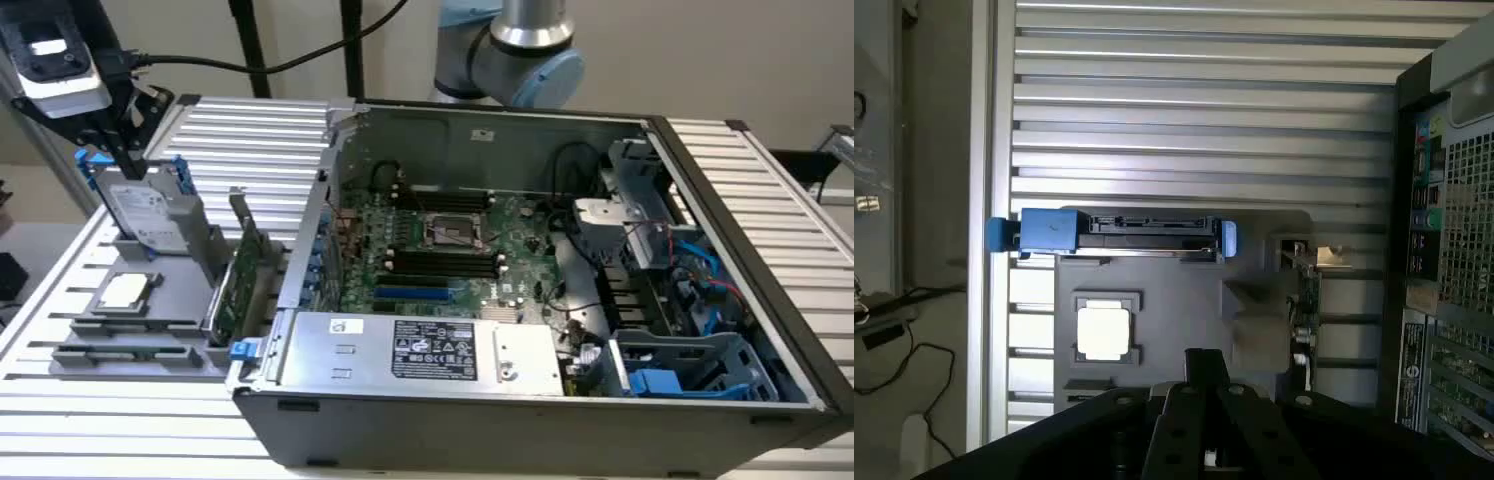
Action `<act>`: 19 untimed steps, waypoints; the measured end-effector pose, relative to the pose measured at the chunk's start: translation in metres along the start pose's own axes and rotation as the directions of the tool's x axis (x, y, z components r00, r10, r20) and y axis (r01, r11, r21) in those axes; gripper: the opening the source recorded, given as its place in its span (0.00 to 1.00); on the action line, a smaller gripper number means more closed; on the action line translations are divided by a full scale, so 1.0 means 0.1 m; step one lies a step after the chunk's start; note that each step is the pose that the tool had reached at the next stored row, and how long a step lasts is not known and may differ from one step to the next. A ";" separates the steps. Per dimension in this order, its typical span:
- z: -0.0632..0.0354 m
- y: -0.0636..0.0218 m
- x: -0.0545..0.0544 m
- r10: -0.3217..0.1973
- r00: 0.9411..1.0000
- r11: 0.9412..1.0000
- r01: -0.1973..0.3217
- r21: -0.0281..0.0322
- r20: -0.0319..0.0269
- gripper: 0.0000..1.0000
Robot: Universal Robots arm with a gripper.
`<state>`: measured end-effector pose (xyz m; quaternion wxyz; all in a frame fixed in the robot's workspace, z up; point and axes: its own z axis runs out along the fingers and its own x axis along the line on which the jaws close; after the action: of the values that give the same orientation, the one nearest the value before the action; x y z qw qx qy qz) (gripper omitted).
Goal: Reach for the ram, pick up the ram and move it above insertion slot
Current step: 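Reach for the ram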
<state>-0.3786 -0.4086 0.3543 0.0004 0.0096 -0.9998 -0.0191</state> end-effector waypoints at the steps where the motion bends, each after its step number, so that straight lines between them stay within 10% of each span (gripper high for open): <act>1: 0.000 0.000 0.00 0.000 1.000 1.000 0.000 0.000 0.000 0.11; 14: -0.001 -0.010 0.00 0.000 1.000 1.000 0.000 0.000 0.000 0.11; 19: -0.008 -0.218 0.00 0.000 1.000 1.000 0.000 0.000 0.000 0.11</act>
<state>-0.3786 -0.4304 0.3543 0.0005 0.0095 -0.9998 -0.0191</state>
